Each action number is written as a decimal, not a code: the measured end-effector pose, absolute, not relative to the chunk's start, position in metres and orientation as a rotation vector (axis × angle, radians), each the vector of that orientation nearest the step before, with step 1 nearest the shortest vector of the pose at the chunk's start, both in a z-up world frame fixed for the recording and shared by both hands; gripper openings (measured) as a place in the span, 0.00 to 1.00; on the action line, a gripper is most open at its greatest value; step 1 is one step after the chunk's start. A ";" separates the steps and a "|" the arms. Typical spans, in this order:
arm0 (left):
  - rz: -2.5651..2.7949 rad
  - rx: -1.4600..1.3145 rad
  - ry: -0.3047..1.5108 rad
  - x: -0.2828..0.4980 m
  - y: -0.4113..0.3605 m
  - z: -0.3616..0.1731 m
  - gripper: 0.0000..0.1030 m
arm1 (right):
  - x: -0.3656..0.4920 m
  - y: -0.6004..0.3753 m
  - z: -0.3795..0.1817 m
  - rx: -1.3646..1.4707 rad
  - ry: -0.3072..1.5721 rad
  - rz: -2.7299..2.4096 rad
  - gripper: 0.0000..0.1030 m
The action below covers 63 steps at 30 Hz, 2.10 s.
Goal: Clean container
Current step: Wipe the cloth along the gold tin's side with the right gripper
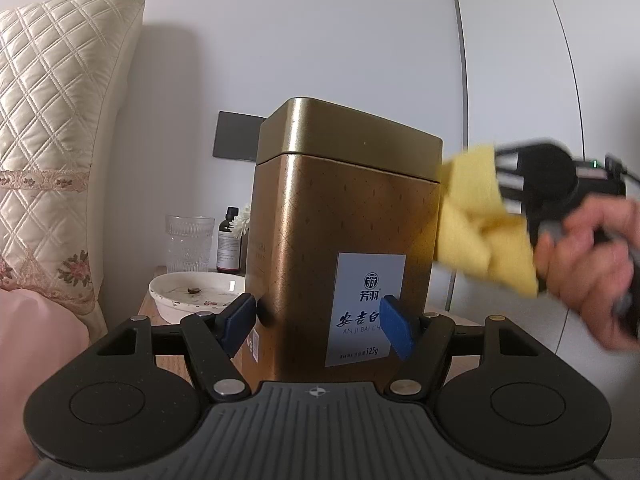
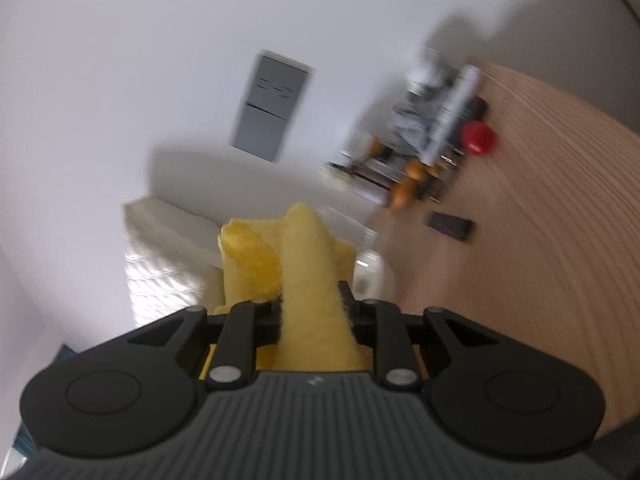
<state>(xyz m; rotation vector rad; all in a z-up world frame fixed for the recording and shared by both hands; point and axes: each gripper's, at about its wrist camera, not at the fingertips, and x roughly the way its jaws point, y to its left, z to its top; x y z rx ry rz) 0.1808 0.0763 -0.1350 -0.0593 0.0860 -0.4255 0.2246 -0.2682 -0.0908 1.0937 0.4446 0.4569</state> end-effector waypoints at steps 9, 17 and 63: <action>-0.425 -0.061 0.086 0.182 0.076 -0.137 0.71 | 0.222 -0.270 -0.109 1.100 0.488 0.442 0.22; -0.420 -0.058 0.087 0.183 0.073 -0.137 0.71 | 0.232 -0.270 -0.084 1.091 0.429 0.501 0.22; -0.416 -0.004 0.090 0.175 0.062 -0.139 0.71 | 0.232 -0.271 -0.101 1.120 0.451 0.455 0.23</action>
